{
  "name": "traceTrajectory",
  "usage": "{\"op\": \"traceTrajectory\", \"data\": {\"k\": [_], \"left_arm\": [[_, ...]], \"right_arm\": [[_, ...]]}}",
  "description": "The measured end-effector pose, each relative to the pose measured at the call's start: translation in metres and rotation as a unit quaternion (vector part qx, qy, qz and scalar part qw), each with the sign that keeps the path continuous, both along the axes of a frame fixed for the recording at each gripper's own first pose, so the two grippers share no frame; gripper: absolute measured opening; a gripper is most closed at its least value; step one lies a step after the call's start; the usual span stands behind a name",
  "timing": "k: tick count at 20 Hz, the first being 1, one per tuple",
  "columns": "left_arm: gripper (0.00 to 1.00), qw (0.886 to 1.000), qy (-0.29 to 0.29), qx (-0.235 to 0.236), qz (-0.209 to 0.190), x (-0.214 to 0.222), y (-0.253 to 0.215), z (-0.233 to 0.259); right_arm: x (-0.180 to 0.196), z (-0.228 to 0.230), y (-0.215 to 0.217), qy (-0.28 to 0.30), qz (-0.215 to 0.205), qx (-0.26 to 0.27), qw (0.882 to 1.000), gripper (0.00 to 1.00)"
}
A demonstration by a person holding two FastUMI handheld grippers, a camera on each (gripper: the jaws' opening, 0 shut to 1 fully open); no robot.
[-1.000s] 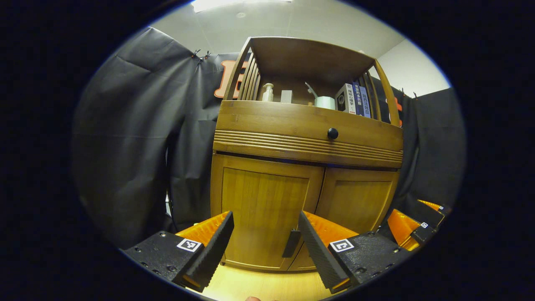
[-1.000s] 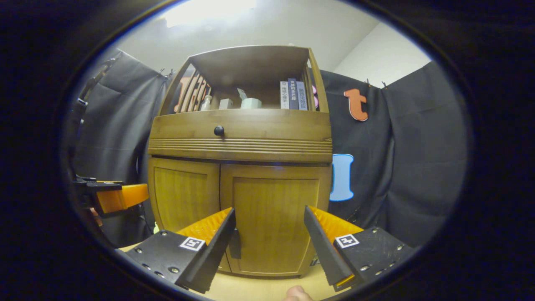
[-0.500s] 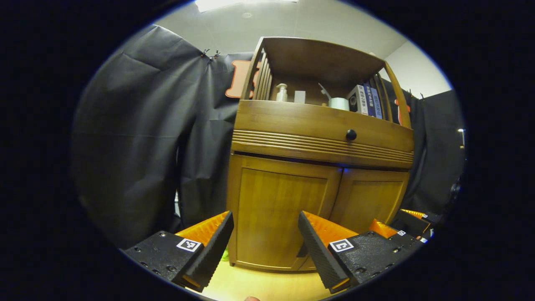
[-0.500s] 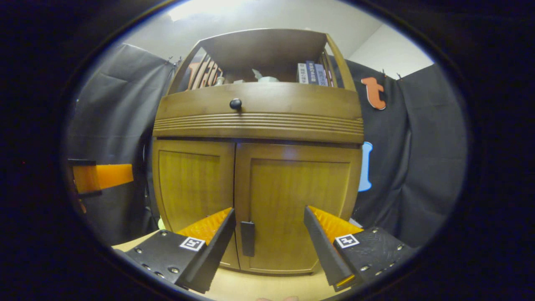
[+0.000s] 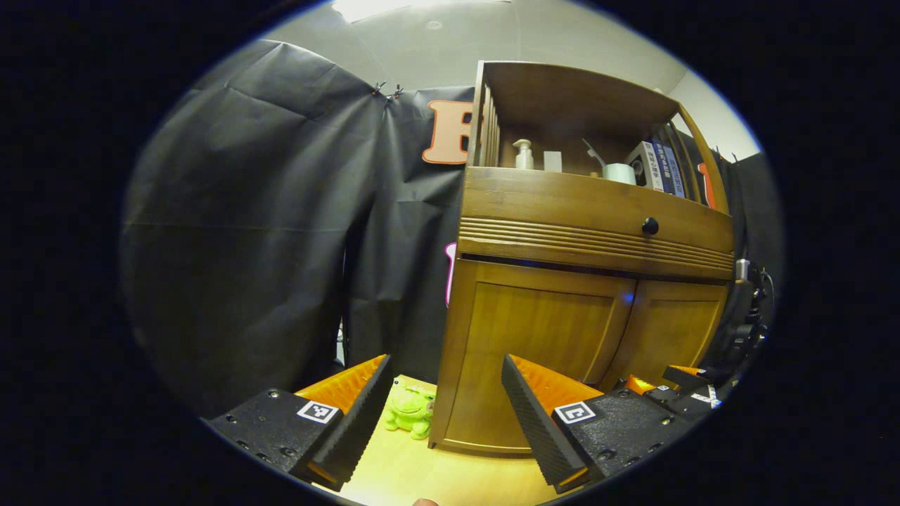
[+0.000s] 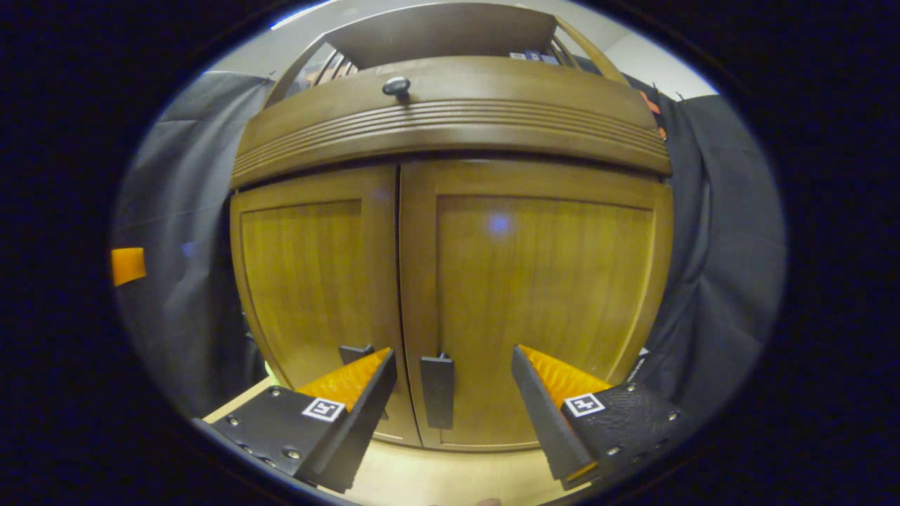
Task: Open the right door of the double-door shoe cabinet with the right hand, and open the left door with the left hand.
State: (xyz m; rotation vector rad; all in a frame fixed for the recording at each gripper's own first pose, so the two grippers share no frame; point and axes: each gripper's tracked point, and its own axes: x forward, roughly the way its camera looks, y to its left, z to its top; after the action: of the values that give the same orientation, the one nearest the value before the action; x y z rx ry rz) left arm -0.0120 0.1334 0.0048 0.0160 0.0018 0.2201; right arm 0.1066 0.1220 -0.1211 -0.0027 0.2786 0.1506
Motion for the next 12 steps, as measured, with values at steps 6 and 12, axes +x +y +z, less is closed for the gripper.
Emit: {"op": "traceTrajectory", "data": {"k": [6, 12], "left_arm": [[0.92, 1.000, 0.004, 0.002, 0.020, -0.007, 0.022, -0.001], [0.92, 0.999, 0.001, 0.006, 0.037, -0.014, 0.035, 0.003]], "right_arm": [[0.020, -0.024, 0.009, 0.028, -0.011, -0.032, 0.999, 0.59], [0.033, -0.046, 0.016, 0.039, -0.032, -0.016, 0.999, 0.39]]}}
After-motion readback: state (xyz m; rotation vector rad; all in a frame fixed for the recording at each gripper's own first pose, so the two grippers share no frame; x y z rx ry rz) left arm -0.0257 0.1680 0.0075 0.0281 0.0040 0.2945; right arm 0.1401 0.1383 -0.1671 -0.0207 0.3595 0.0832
